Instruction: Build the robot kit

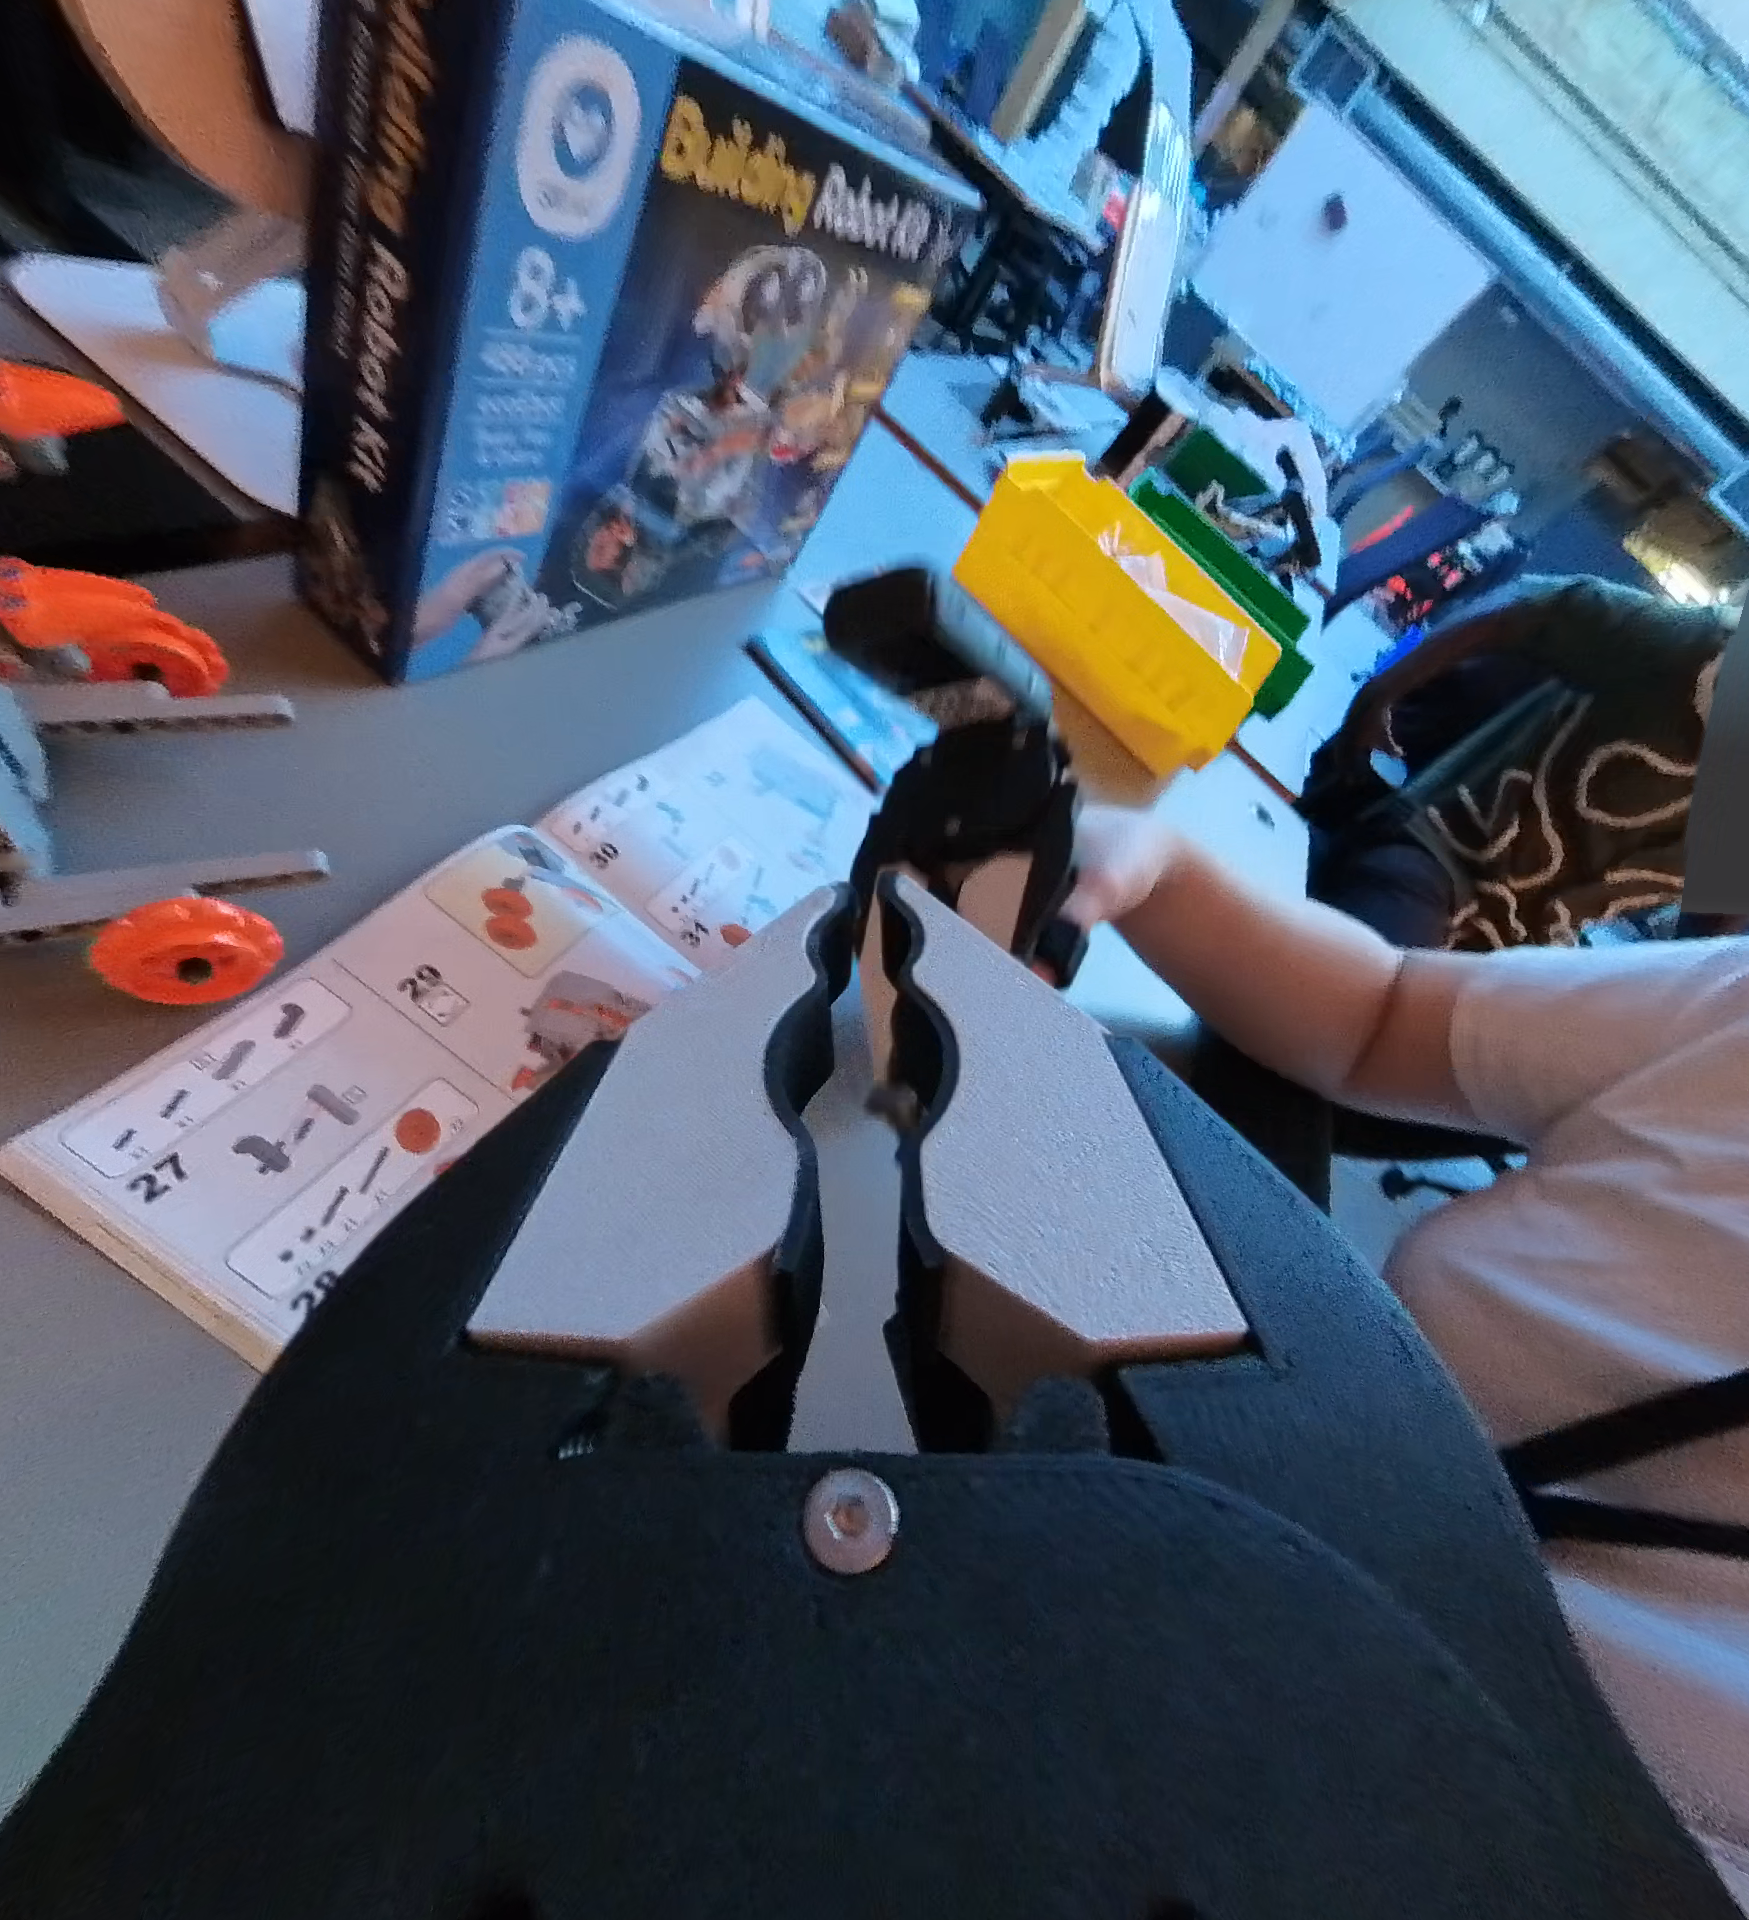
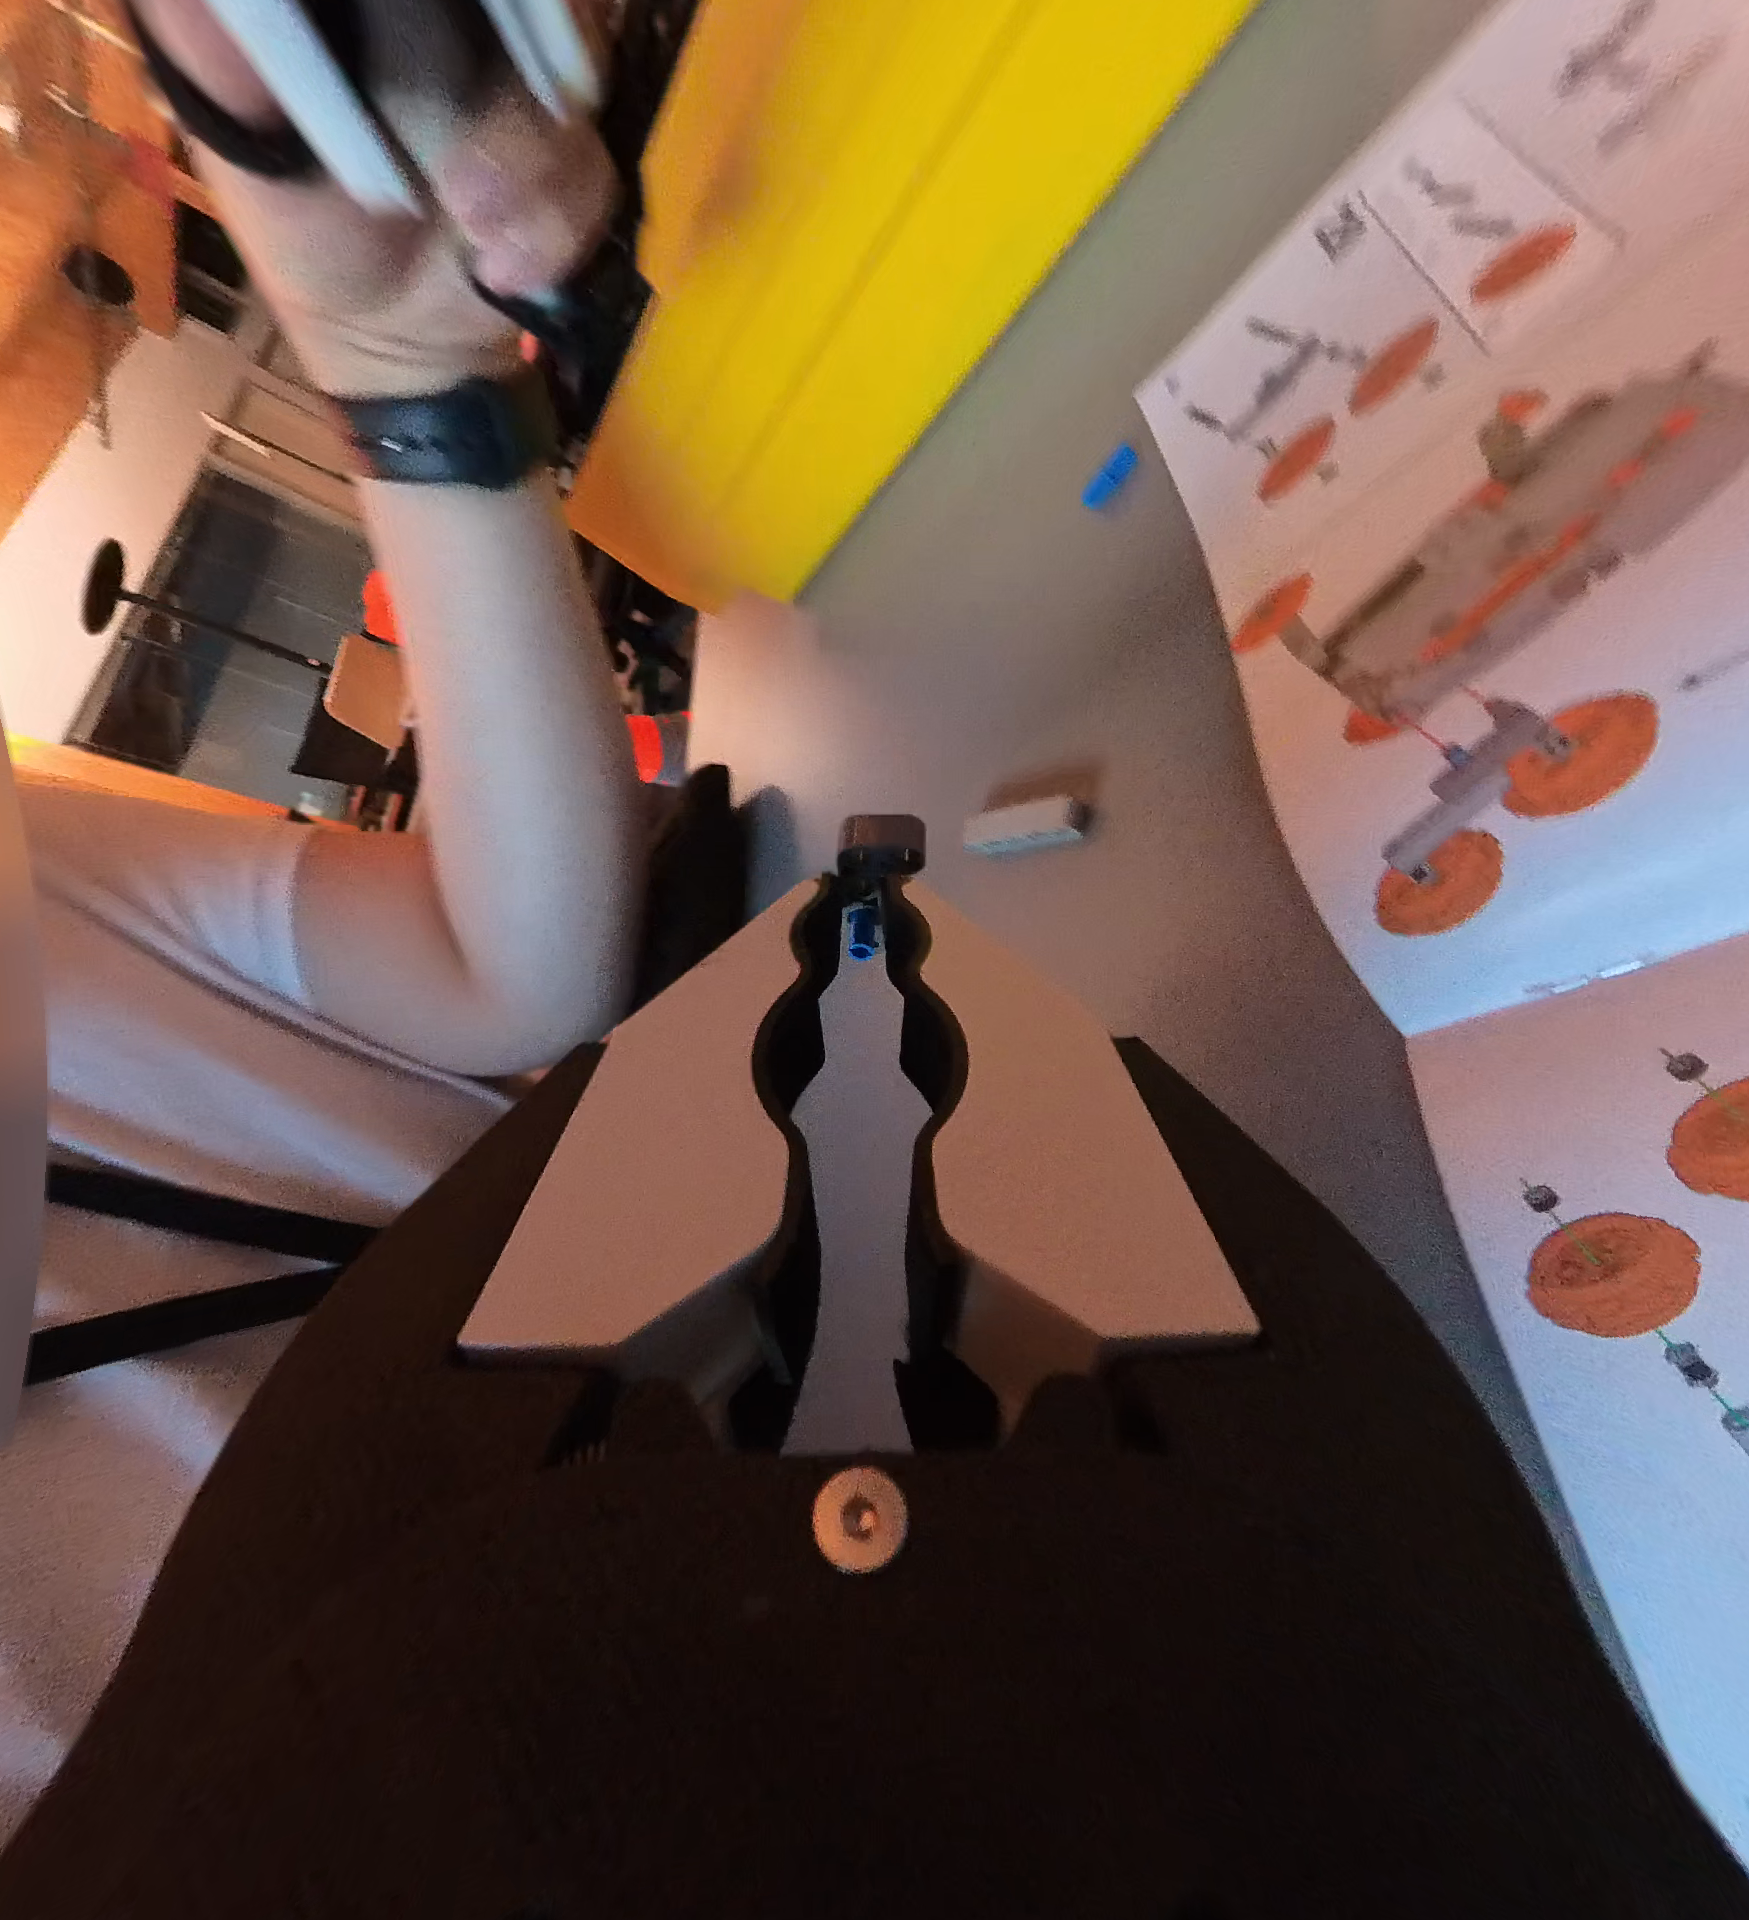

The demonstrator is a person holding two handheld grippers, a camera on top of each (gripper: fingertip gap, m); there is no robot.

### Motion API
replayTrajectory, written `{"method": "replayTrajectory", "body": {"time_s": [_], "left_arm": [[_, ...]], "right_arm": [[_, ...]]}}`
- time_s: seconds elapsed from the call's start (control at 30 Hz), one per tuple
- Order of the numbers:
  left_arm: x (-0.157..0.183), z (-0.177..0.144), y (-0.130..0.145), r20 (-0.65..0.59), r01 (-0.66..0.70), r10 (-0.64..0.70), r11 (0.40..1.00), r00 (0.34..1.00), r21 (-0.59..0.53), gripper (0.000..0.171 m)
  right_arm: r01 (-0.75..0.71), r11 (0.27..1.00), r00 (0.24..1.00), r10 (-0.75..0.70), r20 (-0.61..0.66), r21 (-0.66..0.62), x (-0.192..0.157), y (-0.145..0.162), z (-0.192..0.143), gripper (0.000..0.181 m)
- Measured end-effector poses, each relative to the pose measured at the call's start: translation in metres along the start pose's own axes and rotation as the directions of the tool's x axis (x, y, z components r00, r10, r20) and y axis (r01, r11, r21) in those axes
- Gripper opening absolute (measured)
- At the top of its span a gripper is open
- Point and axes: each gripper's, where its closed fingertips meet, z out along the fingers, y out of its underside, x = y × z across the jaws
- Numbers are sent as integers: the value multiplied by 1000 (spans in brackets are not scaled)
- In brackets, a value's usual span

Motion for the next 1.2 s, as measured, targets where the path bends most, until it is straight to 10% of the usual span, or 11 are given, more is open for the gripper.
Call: {"method": "replayTrajectory", "body": {"time_s": [0.2,0.97,1.2], "left_arm": [[-4,-11,-23,-76,84,-73,984,994,159,0],[5,-4,-18,-60,9,-2,994,998,106,0],[0,-14,-31,-16,-5,8,984,1000,177,0]], "right_arm": [[5,993,998,-12,-55,-121,24,28,23,8],[273,947,910,-310,-275,-168,28,17,4,23],[735,586,509,-809,-294,-341,4,-11,19,30]]}}
